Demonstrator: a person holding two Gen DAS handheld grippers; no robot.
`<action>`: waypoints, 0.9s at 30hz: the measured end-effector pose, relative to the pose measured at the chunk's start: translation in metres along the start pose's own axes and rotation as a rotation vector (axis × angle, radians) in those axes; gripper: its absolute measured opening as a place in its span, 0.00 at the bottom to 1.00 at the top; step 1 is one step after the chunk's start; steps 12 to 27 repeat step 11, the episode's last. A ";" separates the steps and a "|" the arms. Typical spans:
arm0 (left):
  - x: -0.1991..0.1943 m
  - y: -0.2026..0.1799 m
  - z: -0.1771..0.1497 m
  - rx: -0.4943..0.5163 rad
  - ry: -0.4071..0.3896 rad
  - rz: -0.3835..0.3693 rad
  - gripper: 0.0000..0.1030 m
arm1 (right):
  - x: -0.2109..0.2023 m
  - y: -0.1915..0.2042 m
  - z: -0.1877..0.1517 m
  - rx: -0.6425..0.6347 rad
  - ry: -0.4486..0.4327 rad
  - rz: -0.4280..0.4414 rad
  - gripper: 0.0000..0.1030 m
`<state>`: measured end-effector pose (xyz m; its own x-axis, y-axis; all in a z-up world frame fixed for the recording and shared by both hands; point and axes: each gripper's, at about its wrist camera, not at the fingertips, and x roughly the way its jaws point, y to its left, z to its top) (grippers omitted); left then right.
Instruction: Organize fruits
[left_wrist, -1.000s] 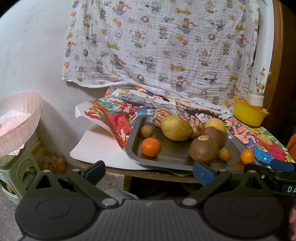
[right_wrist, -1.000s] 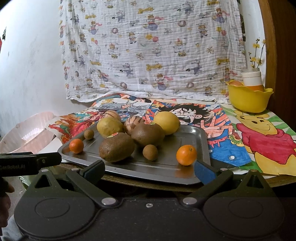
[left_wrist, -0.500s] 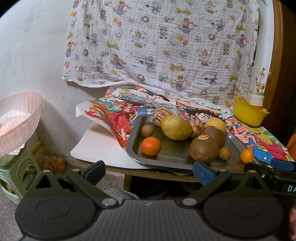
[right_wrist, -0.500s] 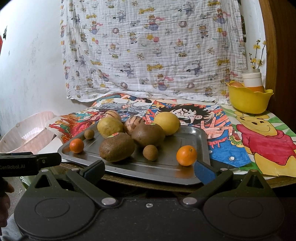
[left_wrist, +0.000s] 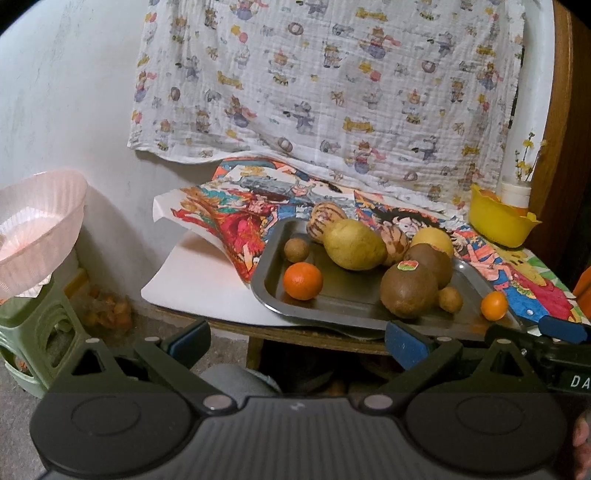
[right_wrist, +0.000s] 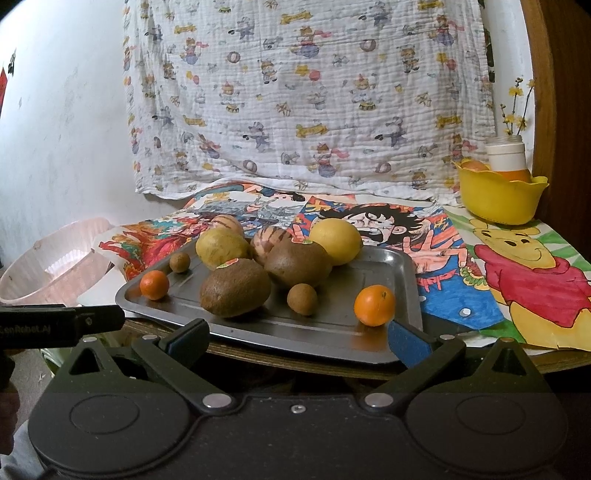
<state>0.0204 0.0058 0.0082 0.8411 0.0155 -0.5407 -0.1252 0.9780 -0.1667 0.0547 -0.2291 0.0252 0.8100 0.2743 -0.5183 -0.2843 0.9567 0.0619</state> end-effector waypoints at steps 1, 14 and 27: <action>0.001 0.000 -0.001 0.001 0.003 0.001 0.99 | 0.000 0.000 0.000 0.000 0.000 -0.001 0.99; 0.000 0.001 -0.001 -0.016 0.002 -0.003 0.99 | 0.000 0.001 -0.001 -0.003 0.001 0.003 0.99; 0.000 0.001 -0.001 -0.016 0.002 -0.003 0.99 | 0.000 0.001 -0.001 -0.003 0.001 0.003 0.99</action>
